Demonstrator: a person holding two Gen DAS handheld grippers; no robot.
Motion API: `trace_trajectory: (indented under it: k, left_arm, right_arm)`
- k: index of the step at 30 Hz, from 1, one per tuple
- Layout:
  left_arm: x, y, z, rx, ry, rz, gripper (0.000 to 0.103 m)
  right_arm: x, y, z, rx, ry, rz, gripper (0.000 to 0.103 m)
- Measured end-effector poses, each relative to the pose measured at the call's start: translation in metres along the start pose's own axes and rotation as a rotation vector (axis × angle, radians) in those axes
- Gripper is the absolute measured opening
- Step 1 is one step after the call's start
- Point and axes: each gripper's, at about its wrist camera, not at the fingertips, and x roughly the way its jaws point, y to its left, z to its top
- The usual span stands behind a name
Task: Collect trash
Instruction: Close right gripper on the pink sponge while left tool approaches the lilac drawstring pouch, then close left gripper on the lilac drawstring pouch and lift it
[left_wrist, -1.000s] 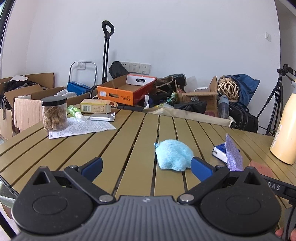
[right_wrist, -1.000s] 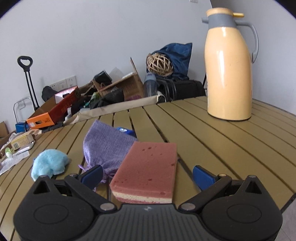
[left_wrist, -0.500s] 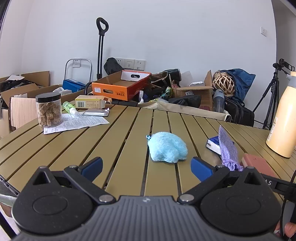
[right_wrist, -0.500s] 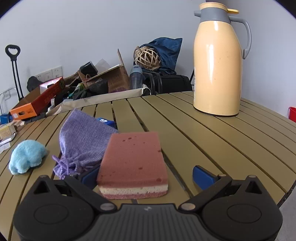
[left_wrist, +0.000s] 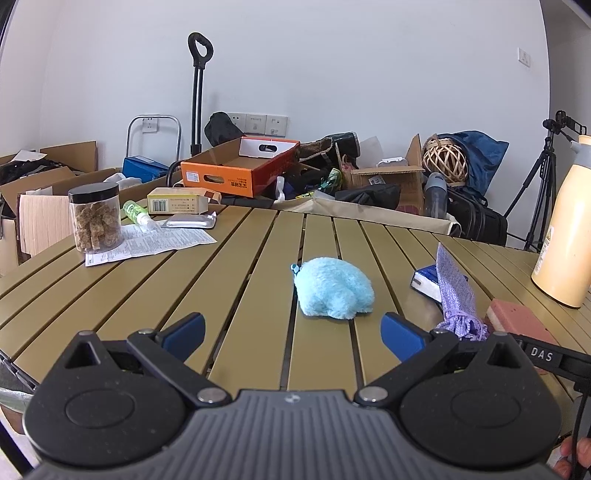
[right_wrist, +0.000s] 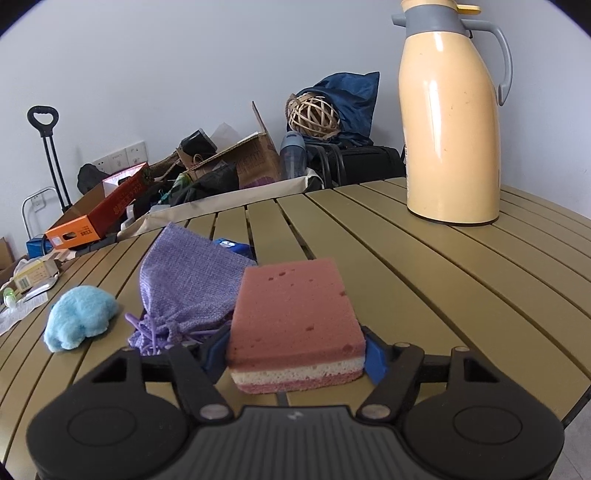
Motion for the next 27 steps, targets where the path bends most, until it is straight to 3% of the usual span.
trace_trajectory:
  k: [13, 27]
  left_arm:
    - [0.005, -0.007, 0.002, -0.006, 0.012, -0.017, 0.103]
    - [0.025, -0.074, 0.004, -0.012, 0.016, -0.103, 0.103]
  right_arm:
    - [-0.015, -0.030, 0.008, 0.047, -0.052, -0.024, 0.070]
    - [-0.037, -0.075, 0.017, 0.065, -0.107, -0.081, 0.070]
